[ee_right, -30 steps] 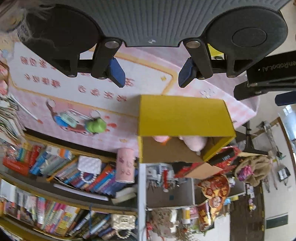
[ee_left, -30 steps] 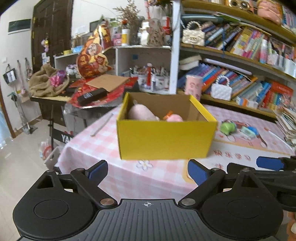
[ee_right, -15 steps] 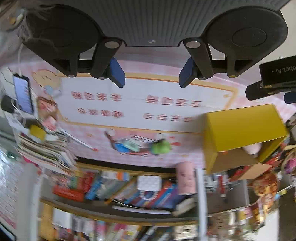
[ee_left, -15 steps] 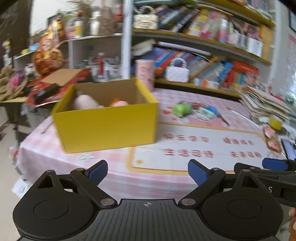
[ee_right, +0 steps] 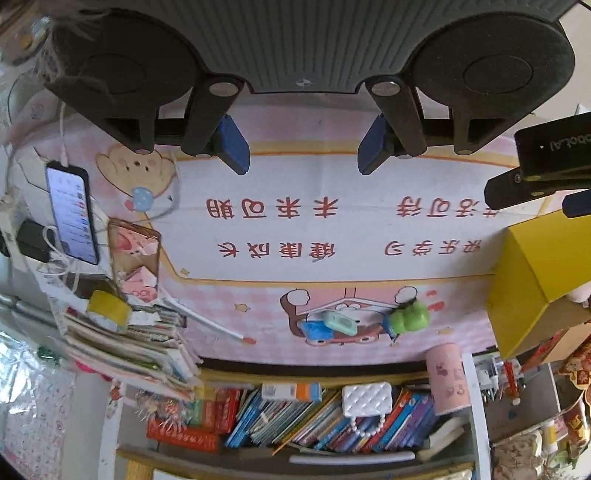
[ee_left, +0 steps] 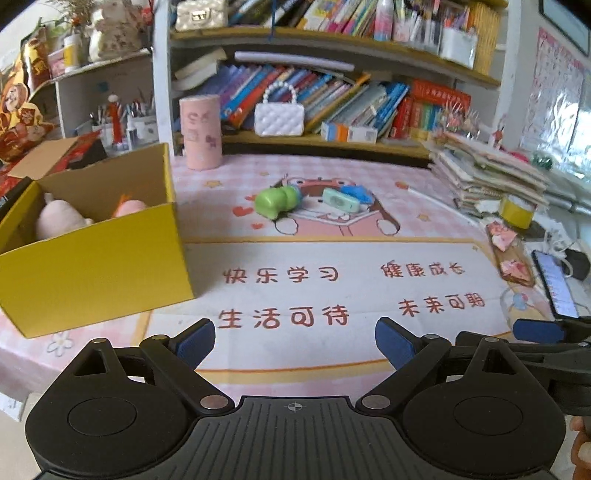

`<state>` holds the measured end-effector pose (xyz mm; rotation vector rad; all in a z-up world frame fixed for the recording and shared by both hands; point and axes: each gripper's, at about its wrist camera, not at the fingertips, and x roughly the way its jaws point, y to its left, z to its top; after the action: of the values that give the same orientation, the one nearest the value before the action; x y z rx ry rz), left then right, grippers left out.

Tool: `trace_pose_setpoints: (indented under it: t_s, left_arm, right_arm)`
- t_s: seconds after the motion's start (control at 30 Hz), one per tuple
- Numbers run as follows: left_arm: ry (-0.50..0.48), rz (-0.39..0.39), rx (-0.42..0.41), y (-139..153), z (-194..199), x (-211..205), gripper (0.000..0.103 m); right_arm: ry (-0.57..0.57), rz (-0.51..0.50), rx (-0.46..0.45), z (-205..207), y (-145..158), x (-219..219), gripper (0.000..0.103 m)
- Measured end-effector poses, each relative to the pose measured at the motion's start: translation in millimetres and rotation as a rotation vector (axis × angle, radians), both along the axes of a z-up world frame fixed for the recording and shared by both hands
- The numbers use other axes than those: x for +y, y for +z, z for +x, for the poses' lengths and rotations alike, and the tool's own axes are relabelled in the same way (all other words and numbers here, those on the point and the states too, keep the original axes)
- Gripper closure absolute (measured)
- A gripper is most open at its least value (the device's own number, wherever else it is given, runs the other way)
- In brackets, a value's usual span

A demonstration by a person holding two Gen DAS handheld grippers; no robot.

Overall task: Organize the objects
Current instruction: 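Move both tools toward the green toy and mint-green roller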

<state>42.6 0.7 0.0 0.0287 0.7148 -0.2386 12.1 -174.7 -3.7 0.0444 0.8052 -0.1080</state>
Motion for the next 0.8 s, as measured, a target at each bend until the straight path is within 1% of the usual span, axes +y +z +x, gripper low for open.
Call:
trace_pose_setpoints:
  t_s: [0.13, 0.37, 0.53, 0.6, 0.7, 0.8]
  left_arm:
    - [0.023, 0.021, 0.03, -6, 26, -16, 0.008]
    - [0.074, 0.014, 0.021, -2, 62, -40, 0.008]
    - [0.114, 0.015, 0.028, -2, 82, -53, 0.008]
    - [0.126, 0.012, 0.033, -1, 92, -57, 0.008]
    - [0.145, 0.016, 0.023, 1, 109, -62, 0.008]
    - [0.171, 0.026, 0.01, 4, 128, -65, 0.008]
  right_arm:
    - [0.035, 0.018, 0.027, 25, -7, -13, 0.04]
    - [0.089, 0.029, 0.019, 66, -6, -42, 0.041]
    - [0.152, 0.05, 0.013, 89, -7, -55, 0.041]
    - [0.177, 0.059, 0.004, 99, -8, -59, 0.043]
    - [0.211, 0.067, -0.018, 116, -8, -63, 0.048]
    - [0.236, 0.074, -0.036, 135, -10, -66, 0.049]
